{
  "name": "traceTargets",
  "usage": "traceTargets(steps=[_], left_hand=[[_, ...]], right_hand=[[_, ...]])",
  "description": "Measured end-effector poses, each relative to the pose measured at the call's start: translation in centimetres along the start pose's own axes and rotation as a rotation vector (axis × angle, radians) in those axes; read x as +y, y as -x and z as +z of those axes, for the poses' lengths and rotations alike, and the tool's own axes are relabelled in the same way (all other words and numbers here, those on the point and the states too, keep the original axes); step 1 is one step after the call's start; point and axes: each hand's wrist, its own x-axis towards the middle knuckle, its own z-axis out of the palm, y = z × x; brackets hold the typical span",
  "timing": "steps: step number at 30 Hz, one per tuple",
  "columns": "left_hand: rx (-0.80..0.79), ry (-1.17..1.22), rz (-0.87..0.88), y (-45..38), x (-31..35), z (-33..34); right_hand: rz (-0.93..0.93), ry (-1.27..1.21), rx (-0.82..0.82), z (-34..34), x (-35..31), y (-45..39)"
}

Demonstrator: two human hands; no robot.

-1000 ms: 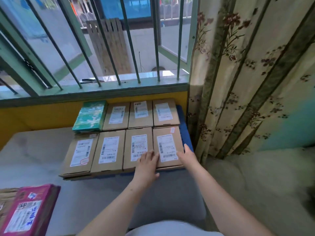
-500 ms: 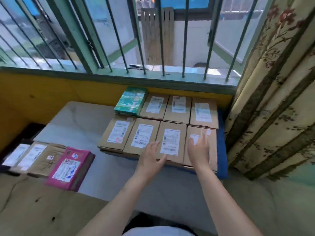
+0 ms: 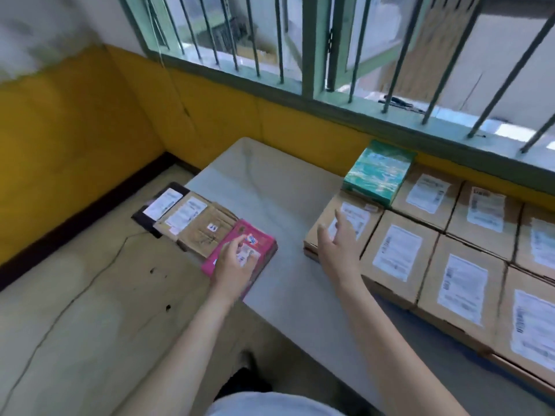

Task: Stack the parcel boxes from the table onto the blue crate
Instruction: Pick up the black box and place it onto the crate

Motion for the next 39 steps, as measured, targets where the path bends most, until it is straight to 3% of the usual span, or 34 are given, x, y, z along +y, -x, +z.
traceTargets(steps=[9, 26, 29, 35, 37, 39], left_hand=[[-0.057, 0.006, -0.04, -8.9, -8.2, -12.6], [0.028, 0.009, -0.427, -23.0, -20.2, -24.5], [-0.041, -0.012, -0.5, -27.1, -23.3, -25.8], [-0.326, -0.211, -0.575, -35.3, -26.5, -28.9], [-0.41, -0.17, -0.627, -37.2, -27.3, -29.3], [-0.461, 0.031, -0.766, -38.5, -27.7, -29.5]], right_hand=[[-0.029, 0.06, -0.142, 18.9, -8.8, -1.3], [-0.024, 0.295, -0.429, 39.9, -12.9, -9.7], [-0.028, 0.401, -0.453, 44.2, -12.5, -11.9], [-0.01, 0.803, -0.426, 52.2, -12.2, -18.1], [-0.001, 0.916, -0.46, 54.0, -11.9, -19.7], [0.057, 0.968, -0.504, 55.4, -11.4, -21.2]])
